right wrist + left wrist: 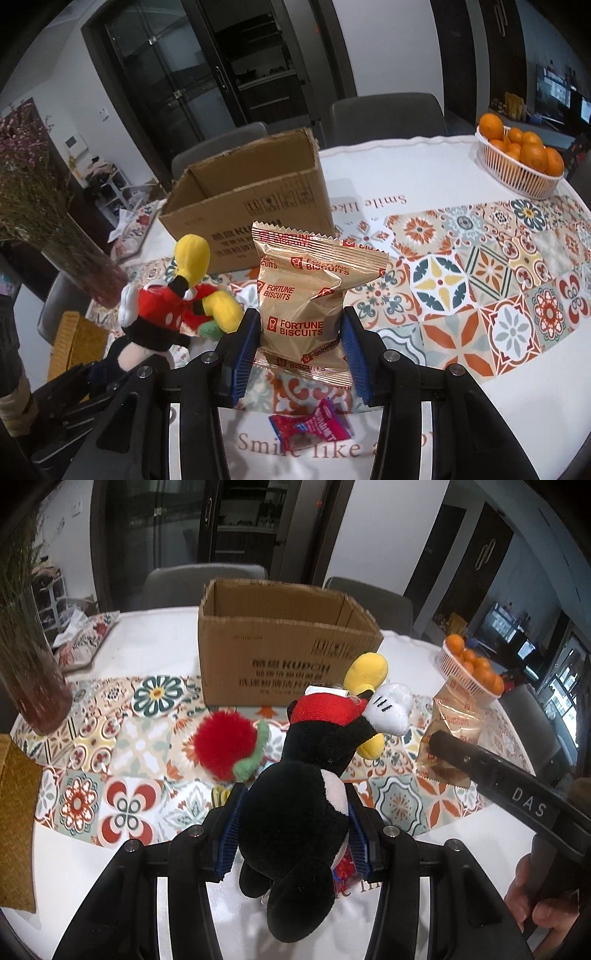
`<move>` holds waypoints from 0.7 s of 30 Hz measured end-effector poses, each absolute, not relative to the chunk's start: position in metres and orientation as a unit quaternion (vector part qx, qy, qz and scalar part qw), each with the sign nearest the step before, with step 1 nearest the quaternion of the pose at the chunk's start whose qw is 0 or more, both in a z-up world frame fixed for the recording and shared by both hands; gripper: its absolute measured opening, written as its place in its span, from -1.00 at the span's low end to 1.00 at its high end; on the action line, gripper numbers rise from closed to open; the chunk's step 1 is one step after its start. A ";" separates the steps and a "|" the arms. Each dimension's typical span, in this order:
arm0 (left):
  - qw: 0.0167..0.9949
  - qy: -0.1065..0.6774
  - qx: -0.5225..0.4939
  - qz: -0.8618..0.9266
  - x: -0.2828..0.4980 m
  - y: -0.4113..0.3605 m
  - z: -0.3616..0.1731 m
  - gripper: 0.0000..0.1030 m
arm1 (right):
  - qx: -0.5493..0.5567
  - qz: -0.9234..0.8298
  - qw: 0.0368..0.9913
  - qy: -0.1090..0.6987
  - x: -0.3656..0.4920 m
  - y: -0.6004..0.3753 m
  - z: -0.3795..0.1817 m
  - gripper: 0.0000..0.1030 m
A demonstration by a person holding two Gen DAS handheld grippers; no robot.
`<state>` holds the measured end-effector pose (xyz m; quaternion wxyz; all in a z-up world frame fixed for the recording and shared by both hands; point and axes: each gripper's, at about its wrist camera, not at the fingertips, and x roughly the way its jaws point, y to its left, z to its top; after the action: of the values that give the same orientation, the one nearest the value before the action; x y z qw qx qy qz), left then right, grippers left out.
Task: Organize soft objects
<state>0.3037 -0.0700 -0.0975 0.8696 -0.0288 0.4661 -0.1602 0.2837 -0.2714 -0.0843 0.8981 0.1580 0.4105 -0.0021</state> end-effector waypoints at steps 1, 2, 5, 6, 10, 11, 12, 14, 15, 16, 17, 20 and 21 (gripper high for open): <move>0.872 0.462 -0.029 -0.161 0.303 -0.069 -0.094 -0.04 | 0.157 -0.002 0.900 0.407 0.283 -0.270 -0.081 -0.11; 0.874 0.458 -0.028 -0.162 0.303 -0.068 -0.092 -0.04 | 0.155 -0.002 0.902 0.403 0.282 -0.269 -0.078 -0.11; 0.880 0.446 -0.027 -0.164 0.303 -0.067 -0.082 -0.04 | 0.151 0.000 0.907 0.392 0.281 -0.267 -0.069 -0.11; 0.881 0.442 -0.026 -0.165 0.303 -0.067 -0.079 -0.04 | 0.149 0.001 0.909 0.389 0.281 -0.266 -0.066 -0.11; 0.888 0.427 -0.023 -0.169 0.305 -0.066 -0.067 -0.04 | 0.143 0.003 0.916 0.375 0.280 -0.262 -0.053 -0.11; 0.890 0.423 -0.022 -0.170 0.305 -0.066 -0.064 -0.04 | 0.143 0.004 0.917 0.372 0.279 -0.261 -0.050 -0.11; 0.891 0.420 -0.021 -0.171 0.306 -0.066 -0.061 -0.04 | 0.143 0.005 0.918 0.369 0.280 -0.261 -0.047 -0.11; 0.895 0.410 -0.019 -0.172 0.307 -0.067 -0.055 -0.04 | 0.142 0.005 0.921 0.362 0.280 -0.260 -0.041 -0.11; 0.897 0.407 -0.018 -0.173 0.308 -0.067 -0.052 -0.04 | 0.141 0.006 0.923 0.359 0.280 -0.259 -0.039 -0.11; 0.899 0.402 -0.017 -0.173 0.309 -0.067 -0.048 -0.04 | 0.141 0.006 0.924 0.355 0.281 -0.259 -0.036 -0.11; 0.900 0.400 -0.017 -0.174 0.309 -0.067 -0.045 -0.04 | 0.141 0.007 0.925 0.353 0.281 -0.259 -0.033 -0.11; 0.904 0.390 -0.016 -0.176 0.313 -0.068 -0.037 -0.04 | 0.140 0.008 0.928 0.345 0.284 -0.260 -0.027 -0.11; 0.905 0.387 -0.016 -0.176 0.314 -0.068 -0.034 -0.04 | 0.139 0.009 0.929 0.342 0.286 -0.260 -0.026 -0.11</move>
<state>0.3142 -0.0682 -0.0339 0.9051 -0.0156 0.3868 -0.1758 0.2855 -0.2596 -0.0256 0.9293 0.1393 0.3420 0.0090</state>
